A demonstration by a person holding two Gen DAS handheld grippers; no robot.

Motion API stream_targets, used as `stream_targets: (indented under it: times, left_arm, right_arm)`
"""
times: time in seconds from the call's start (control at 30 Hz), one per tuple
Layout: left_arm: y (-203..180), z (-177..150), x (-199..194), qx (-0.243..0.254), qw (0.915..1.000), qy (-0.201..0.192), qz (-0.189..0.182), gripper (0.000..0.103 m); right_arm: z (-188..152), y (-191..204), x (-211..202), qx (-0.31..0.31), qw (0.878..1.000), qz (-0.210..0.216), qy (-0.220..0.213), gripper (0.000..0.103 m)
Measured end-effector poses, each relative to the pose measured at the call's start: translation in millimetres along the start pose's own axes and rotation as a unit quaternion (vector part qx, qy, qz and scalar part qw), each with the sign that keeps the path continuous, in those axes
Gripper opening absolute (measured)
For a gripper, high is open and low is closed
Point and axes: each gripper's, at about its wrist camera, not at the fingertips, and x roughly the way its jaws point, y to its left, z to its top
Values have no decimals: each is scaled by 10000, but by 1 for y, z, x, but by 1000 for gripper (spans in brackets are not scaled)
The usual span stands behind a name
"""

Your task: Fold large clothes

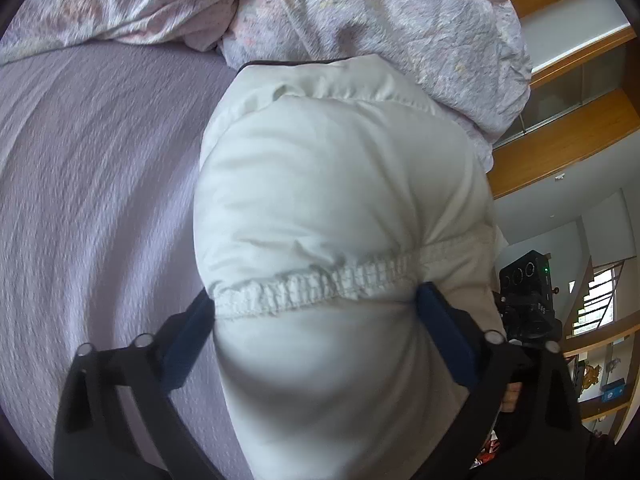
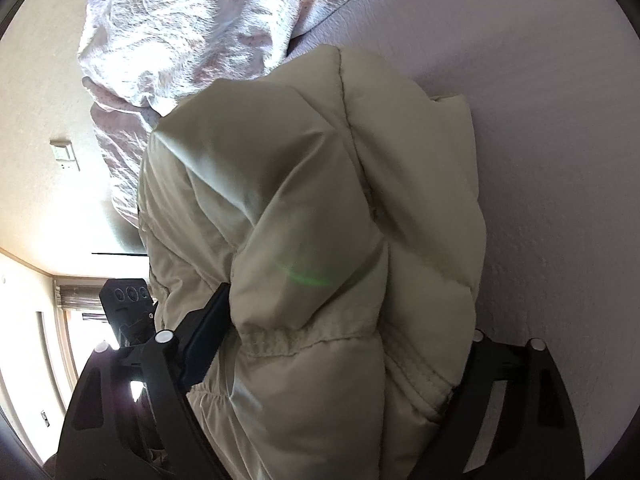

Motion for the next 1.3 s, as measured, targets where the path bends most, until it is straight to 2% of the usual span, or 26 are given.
stream_targets:
  times: [0.2,0.37,0.77,0.87,1.17,1.3]
  left_arm:
    - [3,15,-15,4,9998,-147,145,76]
    - [11,33,-29,-15,9989,-327,349,68]
    - [62,84,-79,-177,9920,-805,951,65]
    - [75,94,-92,-185,9900,-902,1064,65]
    - [85,107,-89,-10,9874,-912,1292,66]
    - [85,106,-81,87,9845,-924,1486,68]
  right_arm:
    - [6,19,2,-185,9998,23,-72,68]
    - [19,45,15,-384,9992,55,-63,59]
    - [50,116,89,-780,9967,22,240,55]
    - [52,124,96,-848,9960,25,288,55]
    - [37,110,100,-804,9965,-93,217,55]
    - [25,116,102,-688,9974,-156,113,55]
